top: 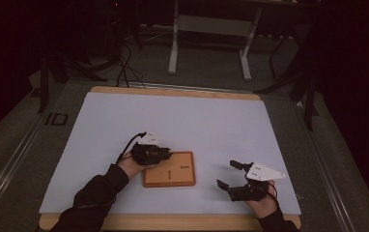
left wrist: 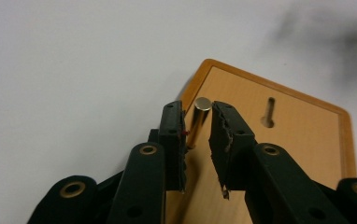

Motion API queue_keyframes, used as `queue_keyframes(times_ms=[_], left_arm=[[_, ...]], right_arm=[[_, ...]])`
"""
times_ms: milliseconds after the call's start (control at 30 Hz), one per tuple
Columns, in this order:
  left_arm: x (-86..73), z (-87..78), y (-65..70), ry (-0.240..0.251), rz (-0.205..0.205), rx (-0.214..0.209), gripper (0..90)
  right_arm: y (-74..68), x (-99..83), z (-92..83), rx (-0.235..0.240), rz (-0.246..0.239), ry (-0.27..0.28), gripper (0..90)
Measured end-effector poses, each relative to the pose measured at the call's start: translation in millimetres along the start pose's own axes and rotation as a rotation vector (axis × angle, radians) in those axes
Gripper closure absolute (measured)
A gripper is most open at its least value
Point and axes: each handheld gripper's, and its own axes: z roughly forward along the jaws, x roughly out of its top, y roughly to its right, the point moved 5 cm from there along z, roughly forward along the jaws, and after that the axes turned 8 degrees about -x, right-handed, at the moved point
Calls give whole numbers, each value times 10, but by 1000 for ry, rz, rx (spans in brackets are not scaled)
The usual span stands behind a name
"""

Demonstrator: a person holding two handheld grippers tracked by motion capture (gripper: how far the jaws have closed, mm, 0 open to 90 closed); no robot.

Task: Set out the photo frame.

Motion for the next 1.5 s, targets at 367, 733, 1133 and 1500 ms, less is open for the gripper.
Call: queue_keyframes(times_ms=[367, 733, 1133, 1500], left_arm=[[24, 36, -8, -14, 21, -10, 827], [35, 61, -54, -7, 25, -53, 836], [81, 65, -184, -21, -53, -147, 844], [106, 81, -251, -31, -87, -193, 844]], right_arm=[[-101, -20, 53, 36, -43, -19, 129], [-233, -22, 160, 45, -104, -69, 151], [-488, -7, 261, -10, -364, -103, 232], [-689, -74, 452, -135, -682, -152, 398]])
